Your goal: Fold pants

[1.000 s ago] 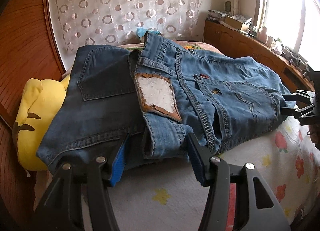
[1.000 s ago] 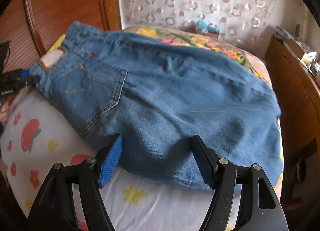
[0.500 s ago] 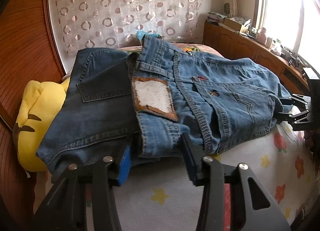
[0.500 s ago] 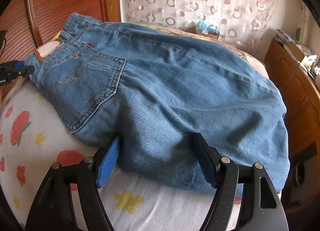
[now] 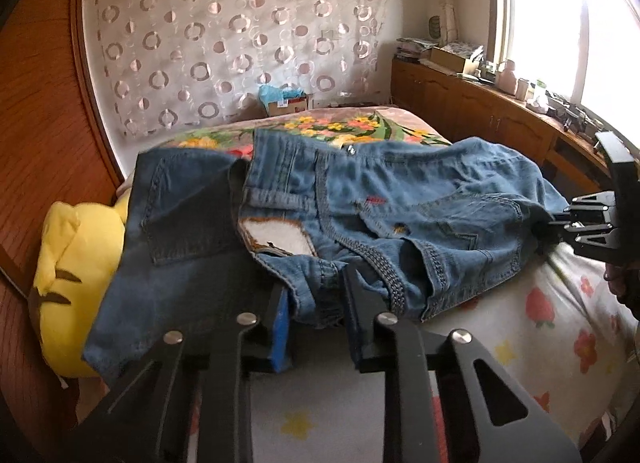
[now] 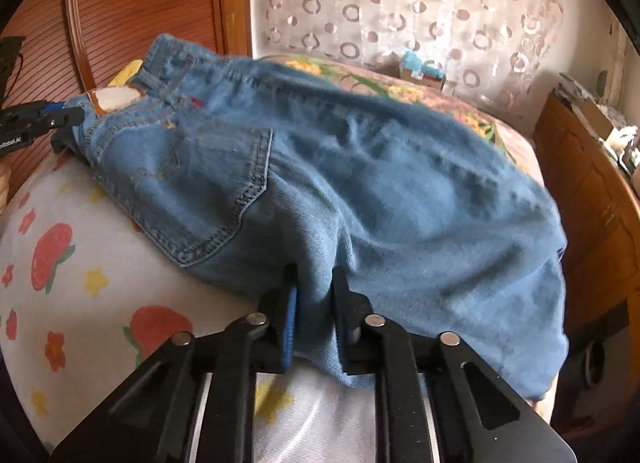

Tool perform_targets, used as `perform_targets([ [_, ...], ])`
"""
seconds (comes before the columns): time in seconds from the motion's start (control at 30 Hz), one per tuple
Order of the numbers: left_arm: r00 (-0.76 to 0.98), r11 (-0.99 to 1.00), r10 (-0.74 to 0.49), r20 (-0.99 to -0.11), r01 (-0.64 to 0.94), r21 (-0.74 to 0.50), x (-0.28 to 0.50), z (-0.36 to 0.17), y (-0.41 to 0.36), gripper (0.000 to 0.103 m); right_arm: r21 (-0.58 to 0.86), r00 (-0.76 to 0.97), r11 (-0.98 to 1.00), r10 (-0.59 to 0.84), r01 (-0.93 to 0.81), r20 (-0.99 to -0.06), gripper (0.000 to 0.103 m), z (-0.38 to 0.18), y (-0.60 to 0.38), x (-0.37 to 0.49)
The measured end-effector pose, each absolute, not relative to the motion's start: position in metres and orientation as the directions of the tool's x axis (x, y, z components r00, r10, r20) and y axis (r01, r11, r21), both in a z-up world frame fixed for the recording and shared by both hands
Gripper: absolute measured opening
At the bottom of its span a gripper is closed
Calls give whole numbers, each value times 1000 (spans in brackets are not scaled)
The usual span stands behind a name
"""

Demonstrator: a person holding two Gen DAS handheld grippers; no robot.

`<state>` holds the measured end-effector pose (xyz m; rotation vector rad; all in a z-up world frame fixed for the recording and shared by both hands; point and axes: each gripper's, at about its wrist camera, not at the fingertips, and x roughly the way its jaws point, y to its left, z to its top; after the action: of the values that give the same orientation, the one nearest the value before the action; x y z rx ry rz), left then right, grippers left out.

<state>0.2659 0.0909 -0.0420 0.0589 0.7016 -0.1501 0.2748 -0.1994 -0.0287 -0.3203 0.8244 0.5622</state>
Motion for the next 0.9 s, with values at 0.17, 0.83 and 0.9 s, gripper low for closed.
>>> perform_targets([
  [0.17,801,985,-128,-585,169,16,269,-5,79,18,-91,614,819,346,-567,-710,8,6,-205,275],
  [0.83,942,985,-121,-312,152,78,237,164,77,14,-213,801,855,318,-473,-507,6,183,-232,234],
  [0.9,944,987,-113,-310,142,71,226,165,89,14,-233,799,842,321,-487,-509,6,187,-223,217],
])
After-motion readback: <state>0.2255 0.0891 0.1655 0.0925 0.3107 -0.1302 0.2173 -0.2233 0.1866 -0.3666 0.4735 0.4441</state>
